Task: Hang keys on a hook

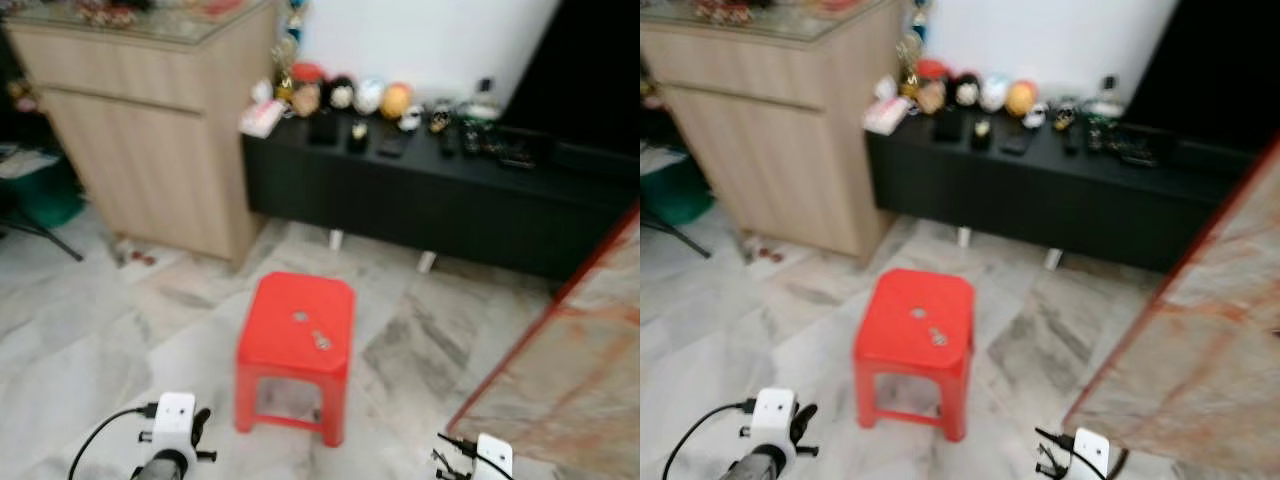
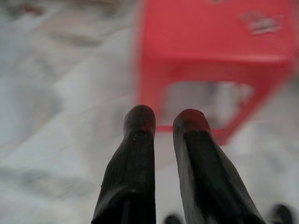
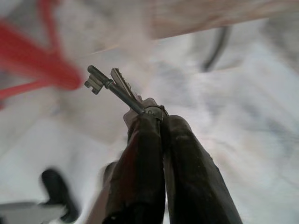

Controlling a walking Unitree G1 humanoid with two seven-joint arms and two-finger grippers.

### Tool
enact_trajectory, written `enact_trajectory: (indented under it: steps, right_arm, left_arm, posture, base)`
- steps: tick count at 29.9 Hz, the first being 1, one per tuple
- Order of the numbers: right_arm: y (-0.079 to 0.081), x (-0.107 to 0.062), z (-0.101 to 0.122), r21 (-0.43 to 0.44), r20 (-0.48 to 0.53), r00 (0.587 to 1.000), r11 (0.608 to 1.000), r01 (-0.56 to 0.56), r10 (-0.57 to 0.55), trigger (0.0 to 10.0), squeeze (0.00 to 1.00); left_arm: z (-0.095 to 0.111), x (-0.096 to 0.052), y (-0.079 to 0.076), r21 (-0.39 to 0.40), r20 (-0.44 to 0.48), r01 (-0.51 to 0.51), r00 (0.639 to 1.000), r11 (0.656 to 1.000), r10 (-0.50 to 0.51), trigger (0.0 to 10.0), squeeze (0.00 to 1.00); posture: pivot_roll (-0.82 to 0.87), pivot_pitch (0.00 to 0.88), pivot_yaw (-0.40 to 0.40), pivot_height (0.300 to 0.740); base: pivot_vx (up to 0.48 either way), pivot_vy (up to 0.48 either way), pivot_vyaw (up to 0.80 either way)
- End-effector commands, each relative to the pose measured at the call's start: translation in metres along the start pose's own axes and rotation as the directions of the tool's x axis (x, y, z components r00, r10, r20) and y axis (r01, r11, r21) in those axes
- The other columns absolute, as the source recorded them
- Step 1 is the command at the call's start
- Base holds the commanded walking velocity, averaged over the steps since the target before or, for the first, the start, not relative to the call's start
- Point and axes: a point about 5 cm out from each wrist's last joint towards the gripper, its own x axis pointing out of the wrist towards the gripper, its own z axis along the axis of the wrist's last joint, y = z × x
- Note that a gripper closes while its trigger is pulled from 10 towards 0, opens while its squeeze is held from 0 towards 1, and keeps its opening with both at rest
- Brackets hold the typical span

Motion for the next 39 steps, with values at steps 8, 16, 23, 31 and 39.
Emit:
enact_trajectory:
  steps: [8, 16, 23, 31, 39]
  right_arm:
    - [0.002, 0.000, 0.003, 0.018, 0.013, 1.000, 1.000, -0.003, 0.003, 10.0, 0.00]
    - [0.013, 0.001, 0.021, 0.009, 0.081, 0.996, 0.999, -0.037, 0.036, 10.0, 0.00]
    - [0.022, 0.002, 0.036, -0.004, 0.127, 0.990, 0.998, -0.069, 0.069, 10.0, 0.00]
    - [0.025, 0.002, 0.037, -0.004, 0.126, 0.989, 0.997, -0.073, 0.073, 10.0, 0.00]
    - [0.025, 0.002, 0.038, -0.022, 0.117, 0.990, 0.997, -0.070, 0.072, 10.0, 0.00]
  left_arm:
    - [-0.006, -0.003, -0.001, 0.017, -0.016, 0.016, 1.000, 1.000, -0.016, 10.0, 0.00]
    - [0.002, 0.000, -0.002, 0.028, 0.019, 0.019, 1.000, 0.999, -0.020, 10.0, 0.00]
    - [0.013, 0.004, -0.001, 0.040, 0.070, 0.027, 0.997, 0.999, -0.030, 10.0, 0.00]
    - [0.021, 0.007, -0.006, 0.055, 0.100, 0.043, 0.994, 0.998, -0.048, 10.0, 0.00]
    - [0.026, 0.008, -0.008, 0.061, 0.127, 0.050, 0.990, 0.997, -0.058, 10.0, 0.00]
  posture:
    - [0.17, 0.050, -0.056, 0.740]
    - [0.17, 0.049, -0.059, 0.740]
    - [0.16, 0.051, -0.056, 0.740]
    - [0.16, 0.048, -0.060, 0.740]
    - [0.16, 0.036, -0.064, 0.740]
  base:
    - [0.000, 0.000, -0.74]
    - [0.000, -0.165, -0.16]
    - [0.000, -0.269, 0.00]
    - [0.000, -0.271, 0.00]
    - [0.000, -0.272, 0.00]
